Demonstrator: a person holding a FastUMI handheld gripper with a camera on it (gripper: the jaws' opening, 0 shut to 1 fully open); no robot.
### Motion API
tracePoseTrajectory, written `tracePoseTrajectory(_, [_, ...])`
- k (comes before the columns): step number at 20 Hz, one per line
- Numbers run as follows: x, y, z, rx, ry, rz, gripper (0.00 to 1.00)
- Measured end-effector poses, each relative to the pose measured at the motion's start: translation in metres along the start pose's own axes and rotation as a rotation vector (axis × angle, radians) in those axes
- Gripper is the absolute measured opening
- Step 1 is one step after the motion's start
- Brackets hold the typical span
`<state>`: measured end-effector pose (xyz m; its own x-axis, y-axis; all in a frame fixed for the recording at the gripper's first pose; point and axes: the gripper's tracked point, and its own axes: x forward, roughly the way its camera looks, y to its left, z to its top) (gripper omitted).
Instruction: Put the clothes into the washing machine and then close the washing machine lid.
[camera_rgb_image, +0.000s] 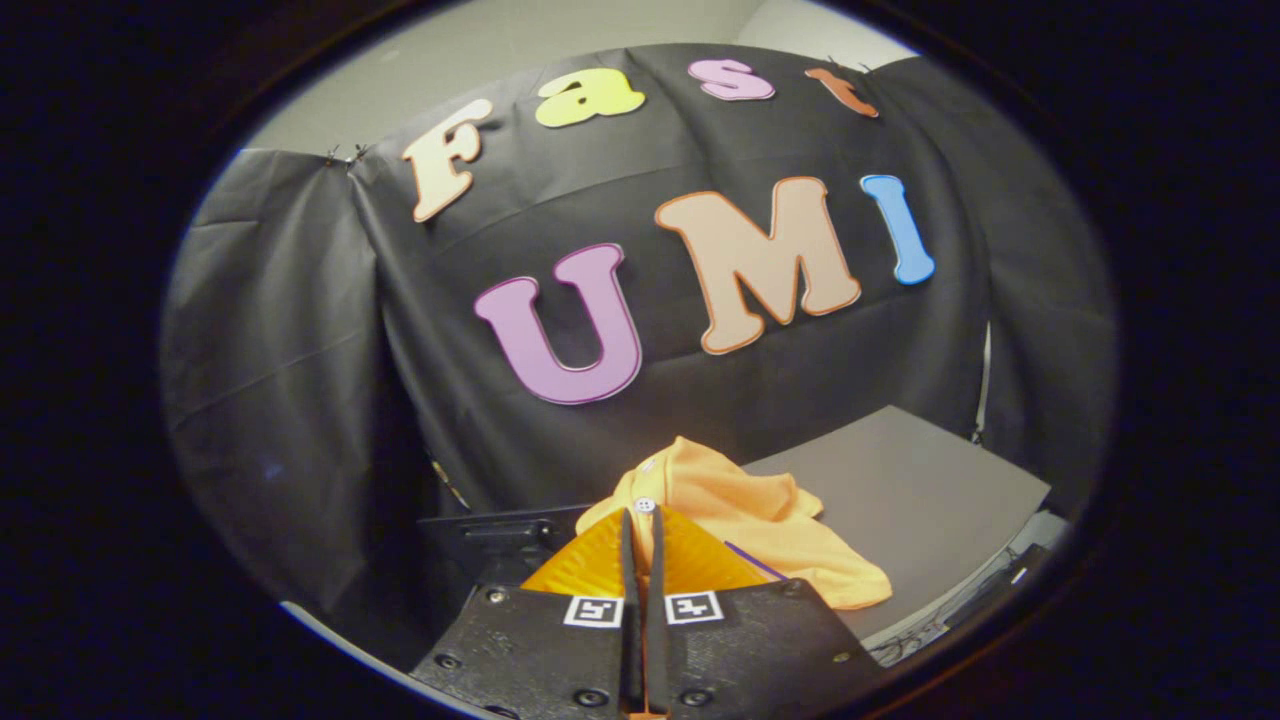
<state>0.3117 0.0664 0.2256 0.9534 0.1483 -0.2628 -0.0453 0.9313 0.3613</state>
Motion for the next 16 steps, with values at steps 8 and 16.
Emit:
tracePoseTrajectory(8, [0.014, 0.103, -0.04, -0.001, 0.062, 0.124, 0.01])
tracePoseTrajectory(16, [0.042, 0.143, -0.11, -0.033, 0.159, 0.152, 0.01])
